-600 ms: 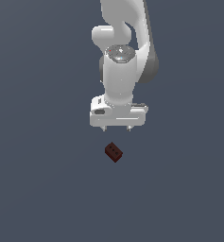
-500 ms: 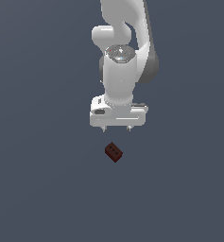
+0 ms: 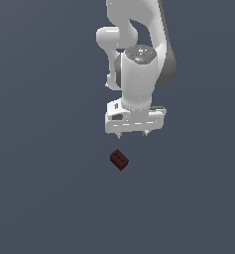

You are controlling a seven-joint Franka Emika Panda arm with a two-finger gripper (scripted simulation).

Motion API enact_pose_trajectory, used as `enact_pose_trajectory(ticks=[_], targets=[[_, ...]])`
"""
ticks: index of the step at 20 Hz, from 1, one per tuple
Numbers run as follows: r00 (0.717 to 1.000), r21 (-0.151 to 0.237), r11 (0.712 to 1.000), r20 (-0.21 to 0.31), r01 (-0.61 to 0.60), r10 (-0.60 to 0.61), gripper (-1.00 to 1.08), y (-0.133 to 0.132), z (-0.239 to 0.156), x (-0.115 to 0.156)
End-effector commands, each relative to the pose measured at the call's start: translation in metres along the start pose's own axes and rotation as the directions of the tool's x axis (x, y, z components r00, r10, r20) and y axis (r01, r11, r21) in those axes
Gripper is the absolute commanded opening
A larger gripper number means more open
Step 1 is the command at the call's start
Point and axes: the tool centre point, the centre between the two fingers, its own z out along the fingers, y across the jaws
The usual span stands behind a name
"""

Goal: Pick up the object and move it to a goal position.

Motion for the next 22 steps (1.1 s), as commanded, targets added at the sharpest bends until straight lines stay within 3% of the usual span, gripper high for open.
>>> enact_pose_trajectory(ticks=[1, 14, 22], targets=[[1.000, 0.003, 1.000, -0.001, 0.003, -0.003, 1.00, -0.003, -0.001, 0.000], [0.994, -0.005, 0.994, 0.012, 0.107, -0.107, 1.00, 0.008, 0.019, 0.004], [0.960, -0.006, 0.961, 0.033, 0.278, -0.278, 1.00, 0.022, 0.051, 0.008]])
